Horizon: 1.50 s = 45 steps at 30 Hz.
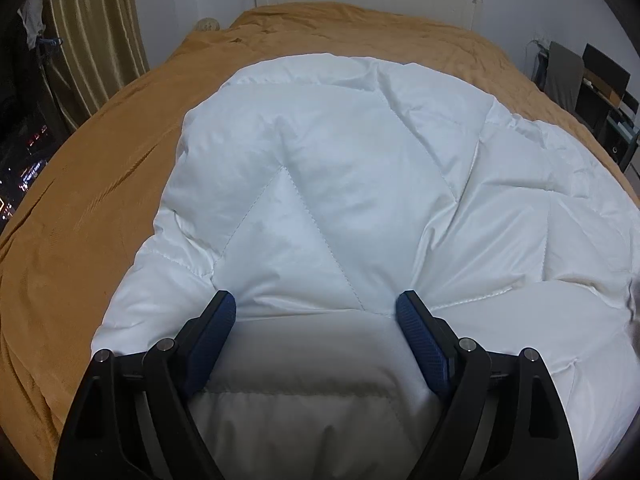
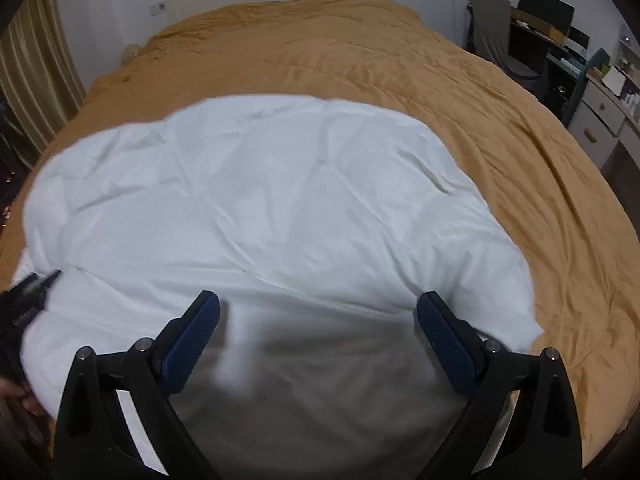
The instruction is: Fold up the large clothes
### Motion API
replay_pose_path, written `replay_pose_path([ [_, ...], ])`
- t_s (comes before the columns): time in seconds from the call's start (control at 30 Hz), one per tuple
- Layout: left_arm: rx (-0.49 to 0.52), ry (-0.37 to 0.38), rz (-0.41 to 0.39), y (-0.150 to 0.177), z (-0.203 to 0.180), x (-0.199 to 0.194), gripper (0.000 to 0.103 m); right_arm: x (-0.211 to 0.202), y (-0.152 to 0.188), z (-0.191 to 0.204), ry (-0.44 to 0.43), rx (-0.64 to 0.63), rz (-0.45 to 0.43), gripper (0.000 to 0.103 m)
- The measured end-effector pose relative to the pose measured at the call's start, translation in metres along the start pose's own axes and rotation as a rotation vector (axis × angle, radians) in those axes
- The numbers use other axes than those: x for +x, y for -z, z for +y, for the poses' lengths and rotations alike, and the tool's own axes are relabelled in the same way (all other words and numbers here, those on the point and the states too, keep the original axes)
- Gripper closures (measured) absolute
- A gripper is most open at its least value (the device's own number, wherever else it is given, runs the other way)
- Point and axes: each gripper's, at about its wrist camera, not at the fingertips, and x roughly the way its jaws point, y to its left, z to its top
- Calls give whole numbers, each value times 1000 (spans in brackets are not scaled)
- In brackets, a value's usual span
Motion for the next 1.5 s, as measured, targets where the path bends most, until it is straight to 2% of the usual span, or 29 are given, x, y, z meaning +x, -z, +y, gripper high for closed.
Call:
replay_pose_path([
  [0.03, -2, 2, 1, 0, 0, 0, 19, -3, -10, 16, -31, -35, -2, 4],
  [0.13, -5, 14, 5, 5, -4, -4, 19, 9, -45, 72, -49, -138, 31, 4],
  [0.17, -7, 20, 6, 6, -4, -5, 19, 25, -56, 87, -53, -156, 66, 4],
  [0.27, -11, 31, 5, 4, -2, -3, 19, 92, -79, 110, 28, -139, 200, 4],
  [0.33, -14, 38, 7, 2, -1, -2, 19, 133, -93, 111, 45, -100, 251, 0],
  [0.4, -18, 43, 7, 1, 0, -1, 19, 150, -107, 108, 37, -58, 257, 0],
  [0.57, -22, 47, 7, 0, -2, 0, 19, 162, -135, 96, 34, 8, 220, 0],
  [0.63, -28, 53, 9, -1, -2, 1, 19, 152, -141, 85, 8, 47, 200, 2],
  [0.67, -29, 55, 9, -1, -2, 2, 19, 140, -139, 82, 12, 50, 187, 8],
  [0.77, -32, 57, 13, -4, -2, 3, 19, 83, -115, 78, -10, -21, 139, 8],
  [0.83, -35, 62, 35, -8, 0, 3, 19, 40, -84, 72, 24, -91, 106, 7],
  [0.9, -76, 63, 71, -21, 6, -3, 20, 14, -50, 58, 88, -130, 70, 3],
  [0.97, -154, 88, 42, -41, 15, -17, 20, 23, -22, 36, 127, -112, 114, 0],
  [1.0, -175, 108, 13, -54, 16, -22, 19, 38, -8, 24, 94, -85, 163, 0],
  [1.03, -169, 125, -3, -69, 13, -24, 19, 43, 1, 18, 57, -54, 153, 0],
  [1.1, -113, 142, 13, -99, -1, -14, 19, 42, 9, 18, 60, -65, 77, 0],
  [1.2, -37, 101, 50, -137, -19, 25, 19, 44, 8, 24, 71, -84, 87, 0],
  [1.23, -30, 104, 91, -142, -19, 44, 19, 45, 7, 22, 62, -83, 87, 0],
  [1.27, -18, 75, 152, -145, -17, 69, 18, 45, 7, 20, 51, -81, 83, 0],
  [1.33, -14, -1, 217, -140, -1, 106, 17, 41, 10, 16, 39, -81, 76, 0],
  [1.37, -46, 5, 219, -135, 10, 113, 12, 35, 13, 13, 38, -77, 71, 0],
  [1.4, -92, 20, 214, -132, 22, 113, 10, 33, 13, 7, 44, -64, 66, 0],
  [1.5, -194, 21, 215, -132, 56, 103, 11, 30, 9, -20, 54, -2, 60, 0],
])
